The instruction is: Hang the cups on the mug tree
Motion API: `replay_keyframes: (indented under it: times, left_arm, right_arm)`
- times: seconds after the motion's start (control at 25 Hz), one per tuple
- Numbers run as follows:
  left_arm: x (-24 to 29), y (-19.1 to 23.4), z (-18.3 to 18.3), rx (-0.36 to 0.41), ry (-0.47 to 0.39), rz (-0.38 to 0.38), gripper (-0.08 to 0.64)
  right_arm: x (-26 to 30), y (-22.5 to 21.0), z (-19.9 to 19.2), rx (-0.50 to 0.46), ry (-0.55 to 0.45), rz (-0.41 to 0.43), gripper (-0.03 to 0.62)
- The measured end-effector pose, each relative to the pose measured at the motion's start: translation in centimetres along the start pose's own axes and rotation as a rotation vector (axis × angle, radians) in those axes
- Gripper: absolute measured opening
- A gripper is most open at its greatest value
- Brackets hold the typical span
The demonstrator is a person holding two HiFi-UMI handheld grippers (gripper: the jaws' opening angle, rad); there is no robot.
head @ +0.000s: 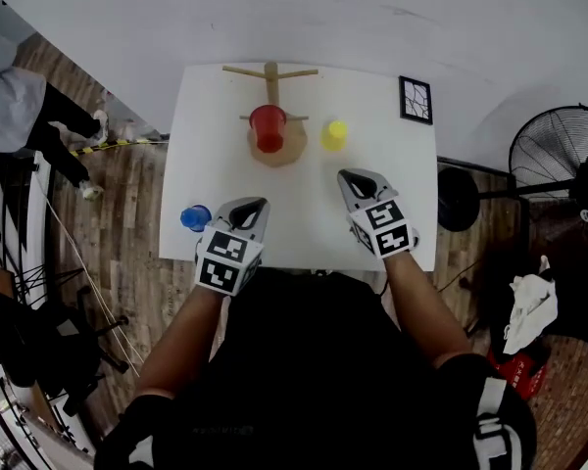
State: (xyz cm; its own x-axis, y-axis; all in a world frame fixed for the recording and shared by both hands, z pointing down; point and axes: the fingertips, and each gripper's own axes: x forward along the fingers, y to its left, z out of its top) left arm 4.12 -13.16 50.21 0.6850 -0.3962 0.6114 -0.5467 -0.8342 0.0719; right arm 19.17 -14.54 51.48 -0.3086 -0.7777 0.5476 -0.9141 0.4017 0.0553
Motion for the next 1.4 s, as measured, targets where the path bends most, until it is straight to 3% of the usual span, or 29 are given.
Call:
replay_keyframes:
  times: [0.36, 0.64, 0.96, 1.4]
  left_arm:
    - [0.3, -0.8, -1.5, -0.053, 0.049, 0.045, 0.014]
    - [-0.3, -0.2, -1.5, -0.118, 0.043, 0.120, 0.014]
    - [-1.2, -0.1, -1.7, -0.160, 0.046, 0.171, 0.014]
    - [-1.9, 0.4, -2.4, -0.190, 0.043, 0.195, 0.014]
  right_arm:
    - [5.4, -4.6, -1.4, -0.101, 0.116, -0.024, 0.016]
    - [9.3, -7.7, -2.4, -0.131, 0.169, -0.032, 0.139]
    - [12.3, -9.3, -3.3, -0.083, 0.220, -0.012, 0.236]
    - [14.0, -10.0, -4.1, -0.031, 0.230, -0.031, 0.232]
